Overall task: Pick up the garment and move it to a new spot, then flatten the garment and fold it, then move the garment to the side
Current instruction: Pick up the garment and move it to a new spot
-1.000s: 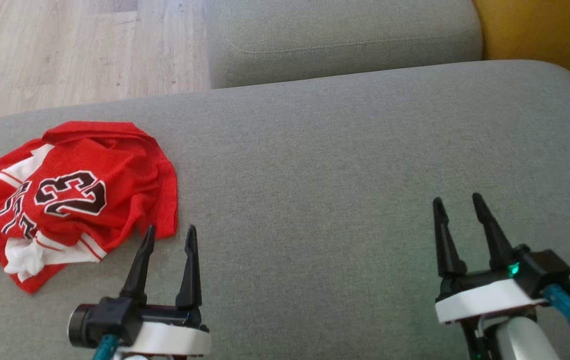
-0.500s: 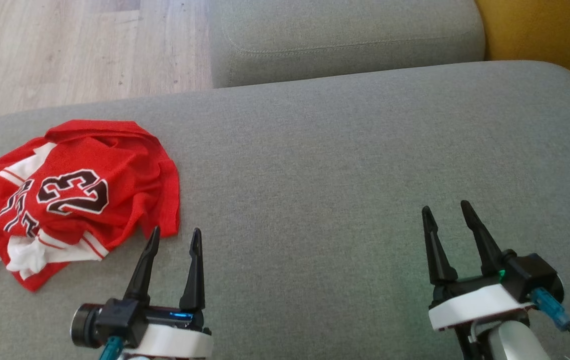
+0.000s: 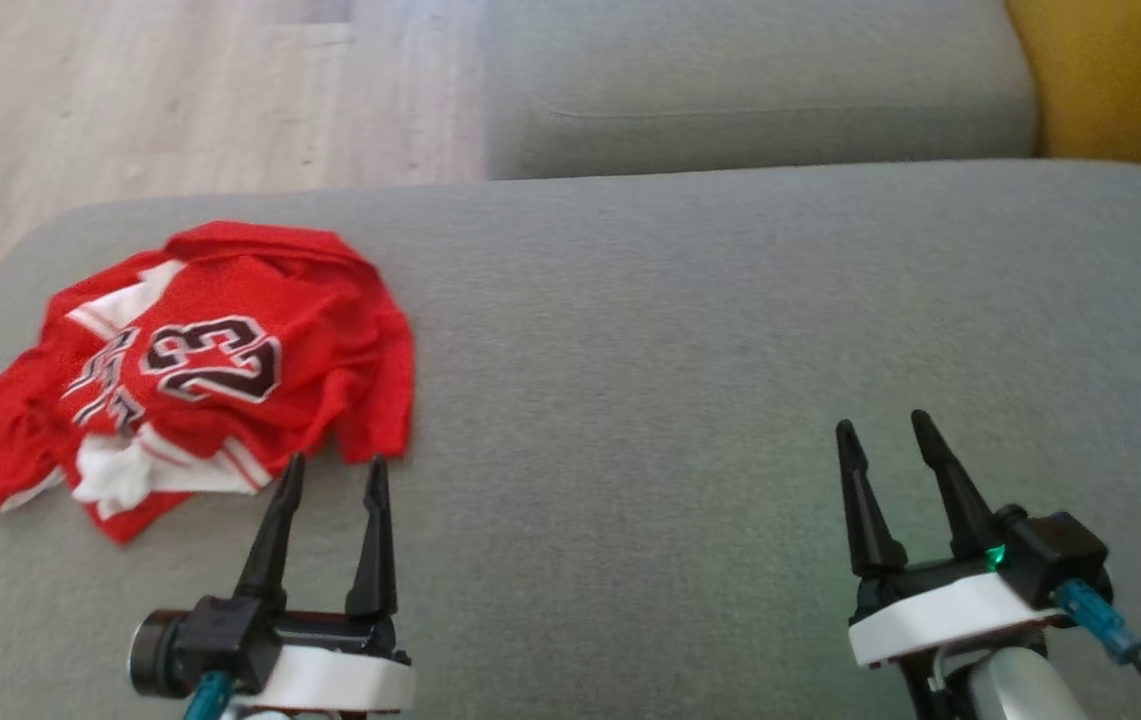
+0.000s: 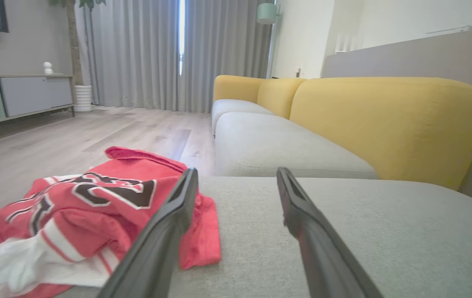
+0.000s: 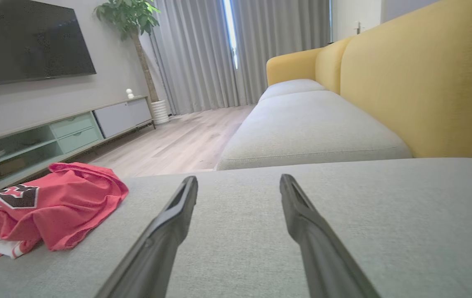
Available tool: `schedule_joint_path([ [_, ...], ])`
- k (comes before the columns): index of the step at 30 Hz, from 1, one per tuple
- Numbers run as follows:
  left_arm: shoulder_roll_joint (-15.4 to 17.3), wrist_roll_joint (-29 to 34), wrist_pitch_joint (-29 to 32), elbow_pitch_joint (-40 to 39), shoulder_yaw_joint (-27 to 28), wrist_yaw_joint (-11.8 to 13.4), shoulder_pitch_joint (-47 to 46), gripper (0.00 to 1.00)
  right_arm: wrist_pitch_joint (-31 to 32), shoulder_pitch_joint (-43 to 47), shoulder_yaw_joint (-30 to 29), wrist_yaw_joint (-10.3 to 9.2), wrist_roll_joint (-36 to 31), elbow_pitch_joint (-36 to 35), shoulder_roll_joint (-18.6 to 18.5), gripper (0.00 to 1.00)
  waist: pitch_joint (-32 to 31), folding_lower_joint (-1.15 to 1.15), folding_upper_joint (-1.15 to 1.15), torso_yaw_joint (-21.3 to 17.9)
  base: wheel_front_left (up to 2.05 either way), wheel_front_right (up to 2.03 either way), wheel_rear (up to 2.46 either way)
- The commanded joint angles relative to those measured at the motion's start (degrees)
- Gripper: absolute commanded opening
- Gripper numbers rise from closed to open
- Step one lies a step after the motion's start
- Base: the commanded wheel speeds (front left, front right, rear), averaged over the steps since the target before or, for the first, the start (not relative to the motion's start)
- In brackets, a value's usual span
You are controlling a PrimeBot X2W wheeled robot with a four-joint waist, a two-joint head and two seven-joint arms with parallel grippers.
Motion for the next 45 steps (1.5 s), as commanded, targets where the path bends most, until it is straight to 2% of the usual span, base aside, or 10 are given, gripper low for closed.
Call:
schedule_joint_path([
  [1,-0.1,0.1,-0.5,-1.7,2.2,0.4,-1.8,1.00,-0.6,-1.7,1.7,-0.04,0.4,-1.6,-0.4,1.00,-0.5,0.00,0.00,1.5,0.00,0.00,0.00],
  [12,-0.1,1.4,-0.5,-1.6,5.6,-0.2,-0.6,1.00,-0.6,-0.7,5.3,-0.04,2.5,-0.7,-0.4,1.00,-1.9,0.00,0.00,10.1,0.00,0.00,0.00],
  [24,-0.1,1.6,-0.5,-1.5,7.8,-0.8,0.8,1.00,-0.6,-0.4,8.5,-0.04,4.3,-0.1,-0.4,1.00,-3.2,0.00,0.00,16.4,0.00,0.00,0.00],
  [34,-0.1,2.0,-0.5,-1.7,8.4,-1.0,1.3,1.00,-0.6,-0.2,9.2,-0.04,5.1,-0.1,-0.4,1.00,-3.5,0.00,0.00,18.0,0.00,0.00,0.00],
  [40,-0.1,2.2,-0.5,-1.9,9.0,-1.2,1.6,1.00,-0.6,-0.2,9.7,-0.04,5.4,-0.1,-0.4,1.00,-3.5,0.00,0.00,17.5,0.00,0.00,0.00],
  [45,-0.1,3.1,-0.5,-1.0,9.6,-2.4,0.5,1.00,-0.6,-0.5,9.6,-0.04,5.1,-0.1,-0.4,1.00,-2.8,0.00,0.00,16.5,0.00,0.00,0.00],
])
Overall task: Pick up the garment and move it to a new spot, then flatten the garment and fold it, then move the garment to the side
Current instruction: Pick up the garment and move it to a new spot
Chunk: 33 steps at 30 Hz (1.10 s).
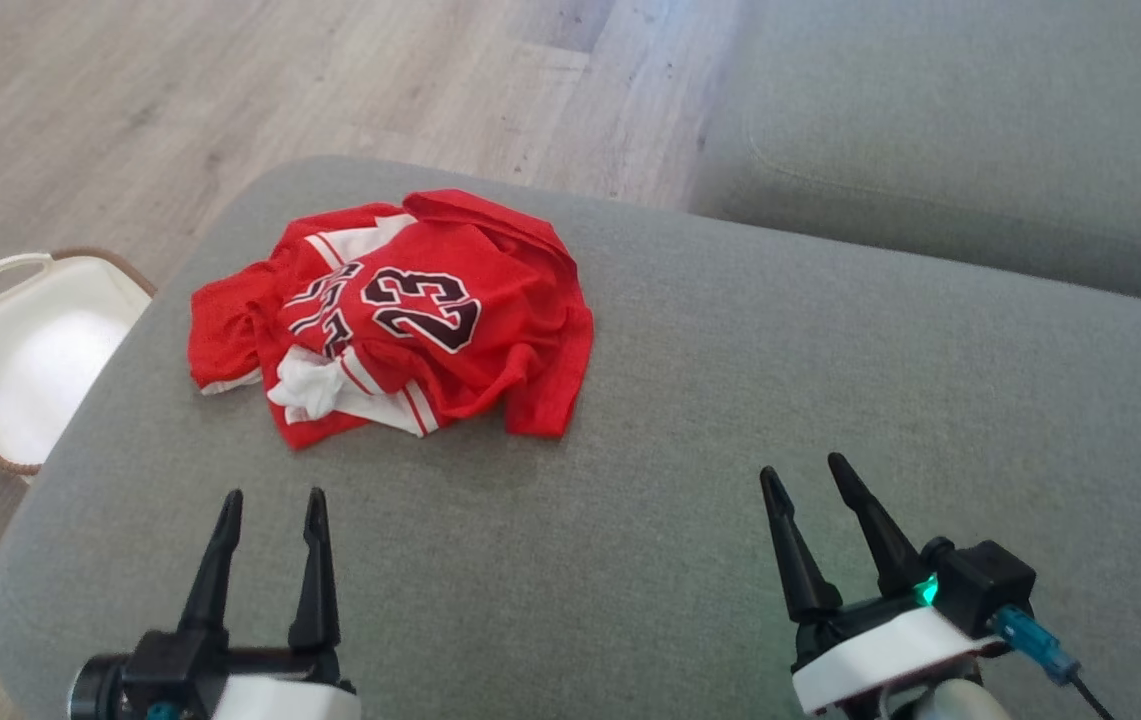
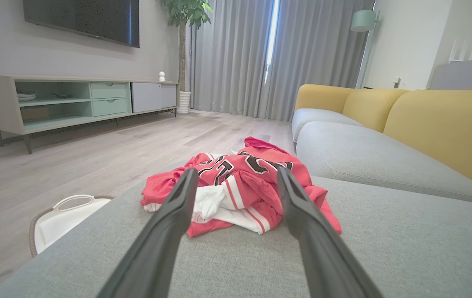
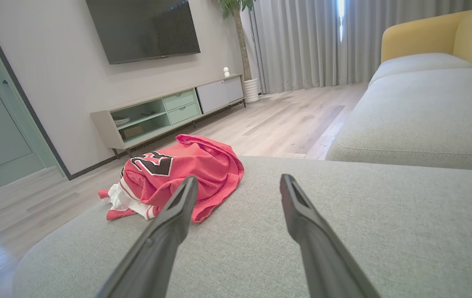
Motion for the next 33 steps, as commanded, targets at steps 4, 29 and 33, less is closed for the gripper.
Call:
schedule_joint_path([
  [4,1.0,1.5,-0.5,-0.7,1.6,-1.3,-7.4,1.00,-0.6,-2.4,0.4,-0.04,0.1,-1.9,-0.4,1.00,2.4,0.00,0.00,-1.6,0.00,0.00,0.00],
  [29,22.9,-10.1,22.5,30.0,-28.8,-4.0,-50.4,1.00,-0.6,-10.5,-3.8,-0.04,-1.6,-5.1,-0.4,1.00,19.1,0.00,0.00,-15.1,0.00,0.00,0.00],
  [33,23.2,-12.0,22.9,33.6,-30.3,-4.0,-51.2,1.00,-0.6,-11.1,-3.8,-0.04,-1.5,-5.2,-0.4,1.00,19.7,0.00,0.00,-15.8,0.00,0.00,0.00],
])
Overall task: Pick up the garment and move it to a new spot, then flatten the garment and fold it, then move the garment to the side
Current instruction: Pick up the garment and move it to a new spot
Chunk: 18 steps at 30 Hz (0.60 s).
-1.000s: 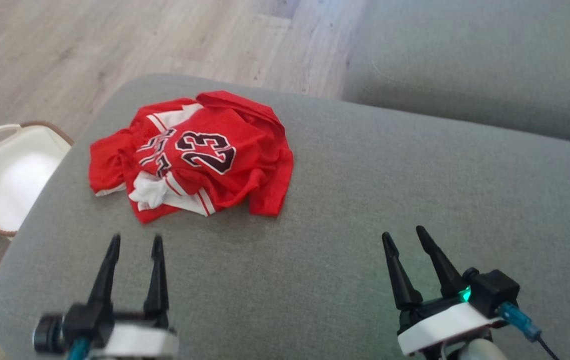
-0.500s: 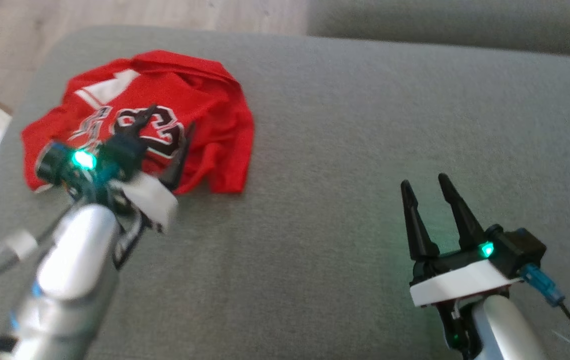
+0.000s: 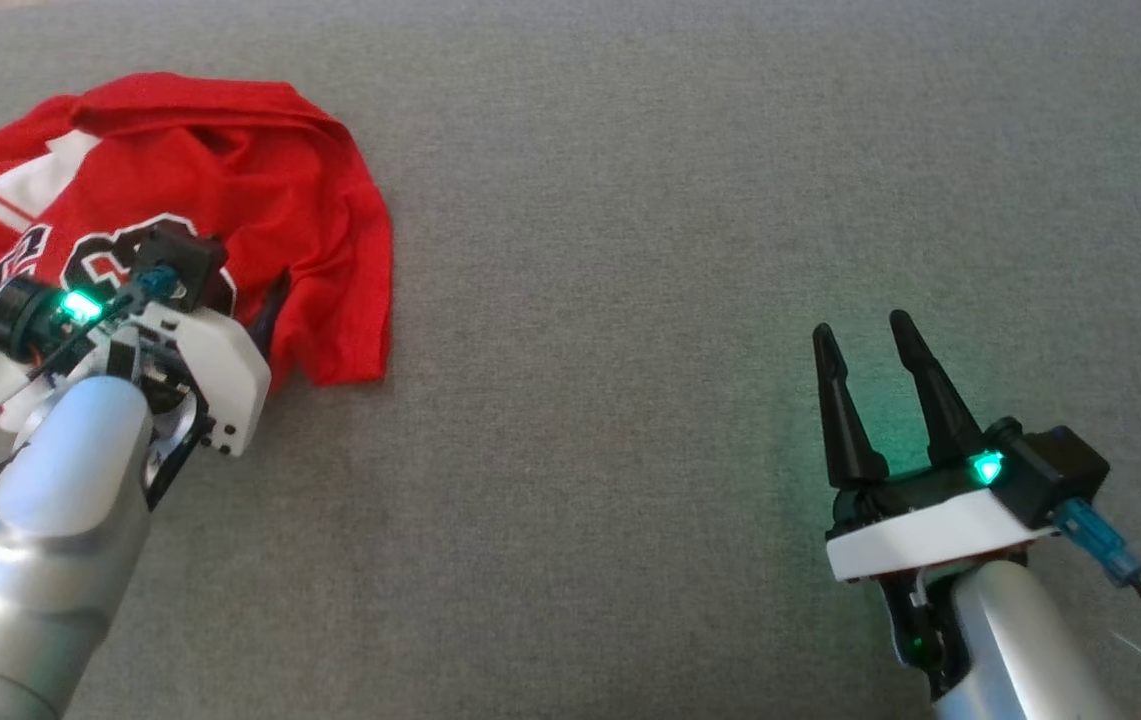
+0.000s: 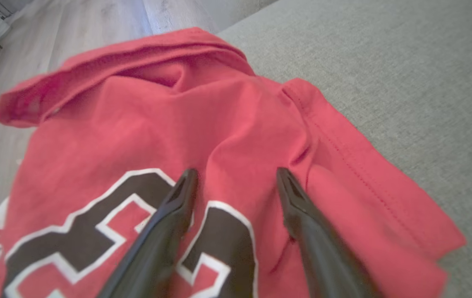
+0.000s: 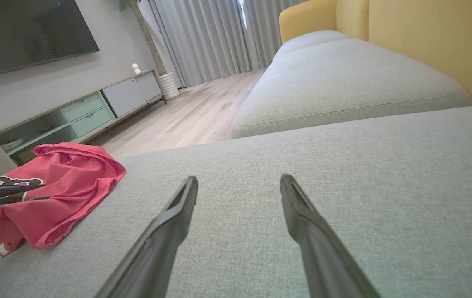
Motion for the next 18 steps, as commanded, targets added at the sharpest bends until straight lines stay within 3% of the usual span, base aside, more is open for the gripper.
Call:
schedule_joint_path([
  [1,3.0,-0.6,-0.5,0.2,1.1,0.1,-3.6,1.00,-0.6,-2.3,1.5,-0.04,0.3,-2.0,-0.2,1.00,0.5,-0.01,0.00,-0.5,0.00,0.00,0.00],
  [2,3.0,-0.8,-0.9,0.9,0.8,0.1,-3.8,1.00,-0.6,-2.4,1.5,-0.04,0.3,-2.0,-0.2,1.00,0.5,-0.01,0.00,-0.6,0.00,0.00,0.00],
  [3,2.8,-1.1,-1.6,1.4,0.8,0.1,-4.0,0.44,-0.6,-2.5,1.4,-0.04,0.3,-1.9,-0.2,1.00,0.5,-0.01,0.00,-0.6,0.00,0.00,0.00],
  [4,2.7,-1.2,-2.6,1.7,0.7,0.1,-4.3,0.00,-0.6,-2.5,1.4,-0.04,0.3,-1.9,-0.2,1.00,0.4,-0.01,0.00,-0.6,0.00,0.00,0.00],
  [11,1.7,-1.3,-10.0,2.3,1.2,1.1,-5.3,0.00,-0.6,-2.1,2.1,-0.04,0.5,-0.9,-0.2,1.00,-1.9,-0.01,0.00,-0.5,0.00,0.00,0.00],
  [18,0.8,-3.1,-19.0,-1.6,4.3,4.1,-5.8,0.00,-0.6,-0.4,1.8,-0.04,-0.3,0.0,-0.2,1.00,-6.4,-0.01,0.00,0.8,0.00,0.00,0.00],
])
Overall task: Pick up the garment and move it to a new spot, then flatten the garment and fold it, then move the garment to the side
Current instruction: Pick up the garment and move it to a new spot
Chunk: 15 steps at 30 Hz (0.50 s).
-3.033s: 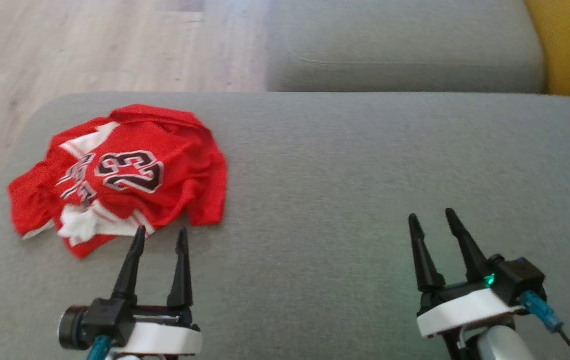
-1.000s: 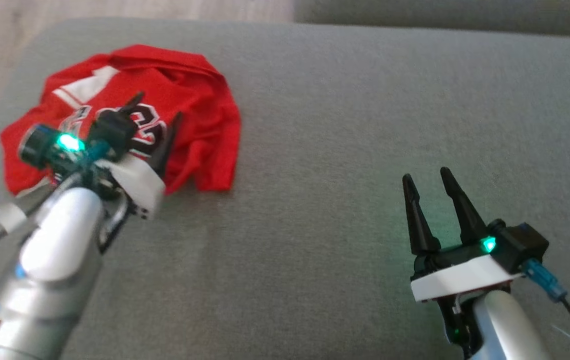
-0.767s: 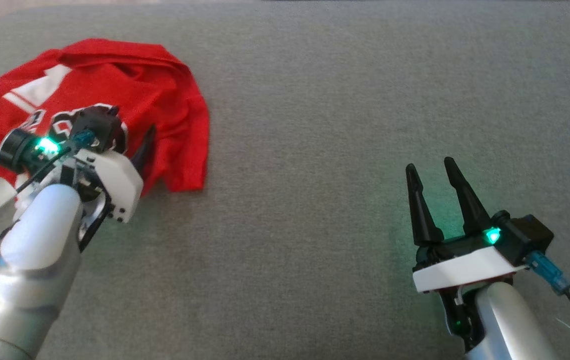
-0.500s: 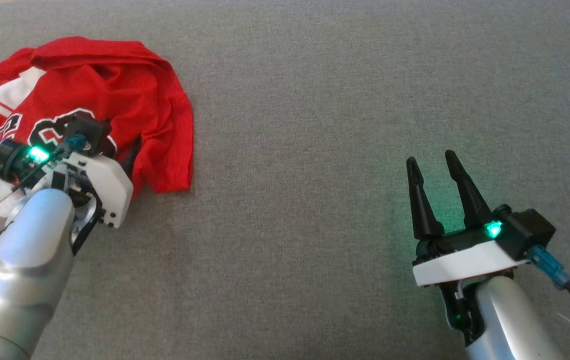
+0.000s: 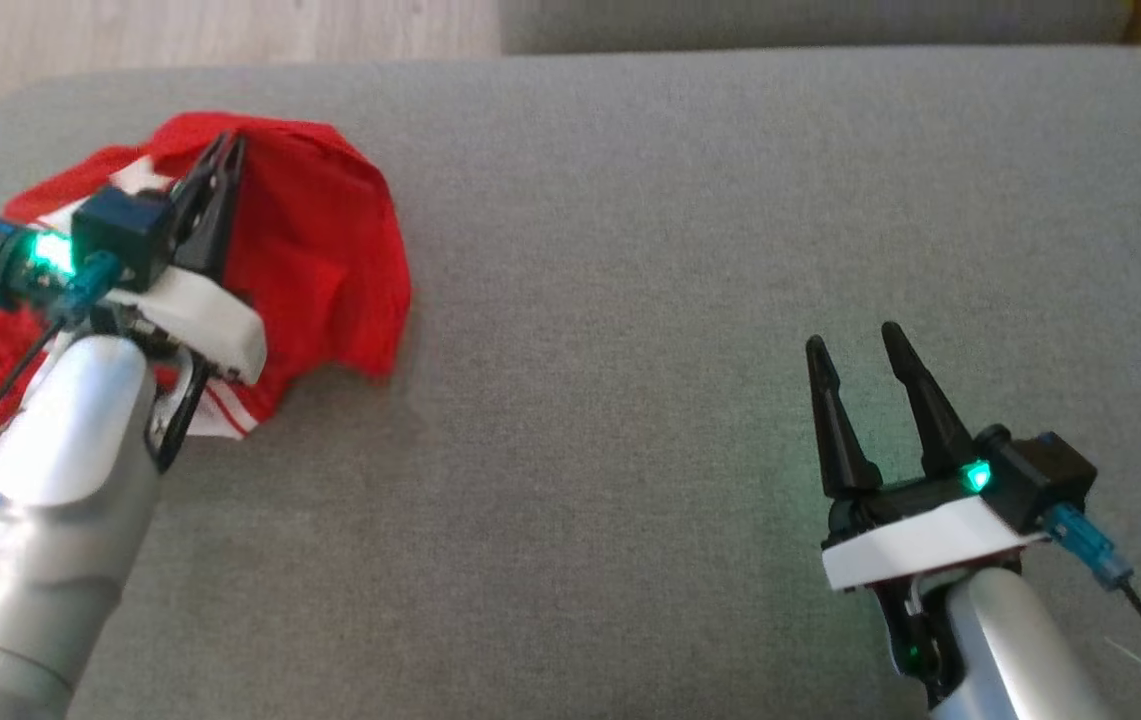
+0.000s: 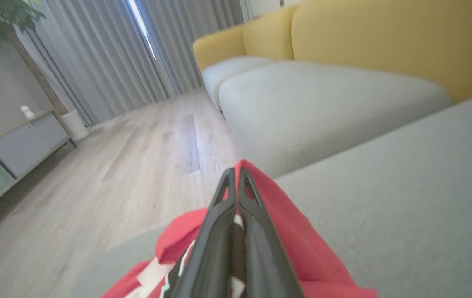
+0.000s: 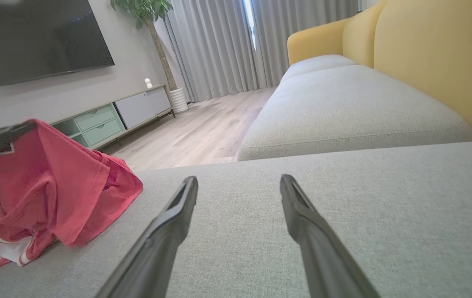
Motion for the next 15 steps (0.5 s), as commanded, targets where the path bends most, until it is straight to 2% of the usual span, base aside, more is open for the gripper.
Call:
schedule_joint_path([
  [1,1.8,-0.6,-1.3,-2.6,3.0,0.7,-3.6,0.00,-0.6,0.4,1.1,-0.04,-0.2,-1.5,-0.2,1.00,-1.9,0.00,0.00,0.9,0.00,0.00,0.00],
  [12,1.7,-3.4,-4.6,-22.2,8.1,5.4,1.6,0.00,-0.6,3.5,1.6,-0.04,-0.5,-0.6,-0.2,1.00,-7.6,0.00,0.00,3.7,0.00,0.00,0.00],
  [15,1.0,-3.3,-4.5,-26.9,6.5,5.0,4.1,0.00,-0.6,3.6,1.8,-0.04,-0.4,-0.6,-0.2,1.00,-7.8,0.00,0.00,3.7,0.00,0.00,0.00],
])
